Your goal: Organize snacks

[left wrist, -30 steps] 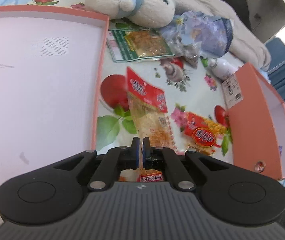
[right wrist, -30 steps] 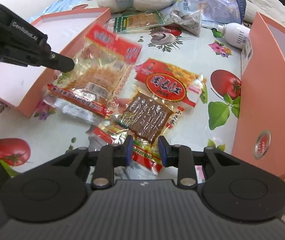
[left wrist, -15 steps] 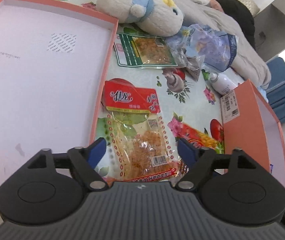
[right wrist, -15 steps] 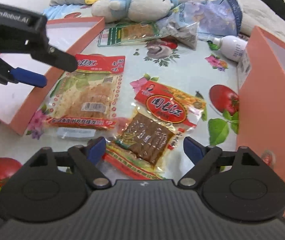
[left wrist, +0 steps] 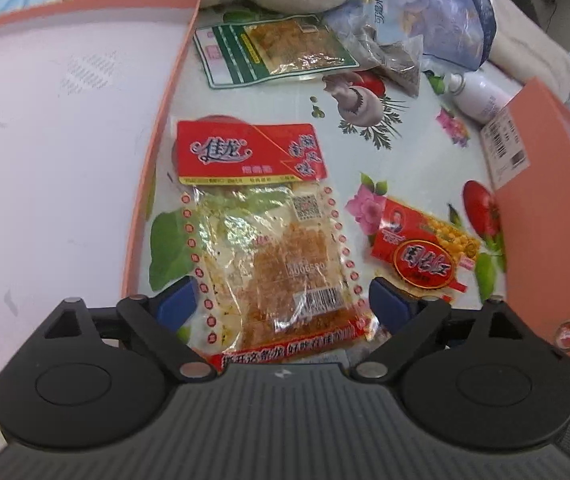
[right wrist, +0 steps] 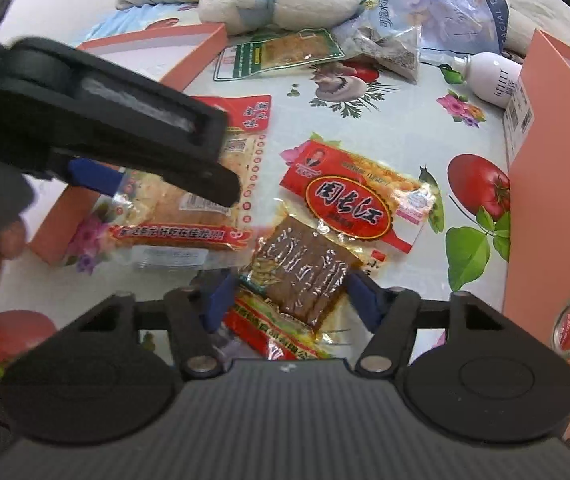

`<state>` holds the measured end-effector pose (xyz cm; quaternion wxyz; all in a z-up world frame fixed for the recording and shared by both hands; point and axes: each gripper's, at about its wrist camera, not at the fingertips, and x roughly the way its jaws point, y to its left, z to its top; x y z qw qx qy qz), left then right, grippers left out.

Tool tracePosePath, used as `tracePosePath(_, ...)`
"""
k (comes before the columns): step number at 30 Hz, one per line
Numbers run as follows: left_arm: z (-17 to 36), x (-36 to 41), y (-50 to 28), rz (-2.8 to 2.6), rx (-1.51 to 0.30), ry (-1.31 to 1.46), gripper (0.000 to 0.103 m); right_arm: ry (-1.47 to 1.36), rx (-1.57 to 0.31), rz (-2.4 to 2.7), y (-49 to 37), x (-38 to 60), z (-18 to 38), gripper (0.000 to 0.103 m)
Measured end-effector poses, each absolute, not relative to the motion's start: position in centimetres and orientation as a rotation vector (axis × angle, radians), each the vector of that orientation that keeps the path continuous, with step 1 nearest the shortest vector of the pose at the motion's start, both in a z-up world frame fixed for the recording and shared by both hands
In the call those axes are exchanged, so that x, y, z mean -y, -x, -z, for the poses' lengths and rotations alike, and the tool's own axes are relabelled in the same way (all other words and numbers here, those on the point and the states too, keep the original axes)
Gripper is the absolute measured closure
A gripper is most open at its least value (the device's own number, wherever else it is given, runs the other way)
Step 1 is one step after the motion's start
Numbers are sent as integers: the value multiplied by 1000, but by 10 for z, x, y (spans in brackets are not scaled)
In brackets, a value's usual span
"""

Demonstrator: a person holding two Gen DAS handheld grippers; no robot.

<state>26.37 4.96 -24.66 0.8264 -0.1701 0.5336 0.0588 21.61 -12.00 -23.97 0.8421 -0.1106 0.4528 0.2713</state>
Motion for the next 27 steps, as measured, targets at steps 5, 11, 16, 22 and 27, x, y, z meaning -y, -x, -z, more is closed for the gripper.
tracePosePath(5,252,-32,-272,-147,-1156,241,3,222,-945,-571,-212,126,237,42)
tracePosePath(11,257,-16,-268,-146,-1147,118,6,227,-943,-551,-205,135,235,42)
tracePosePath(16,254,-8,-263,-112,-1132,75,27,227,-942,-539,-202,141,233,43)
tracePosePath(22,248,-6,-261,-79,-1120,93,52,229,-933,-536,-201,143,229,44)
tracePosePath(27,242,-14,-256,-75,-1108,155,55,221,-926,-534,-201,146,223,45)
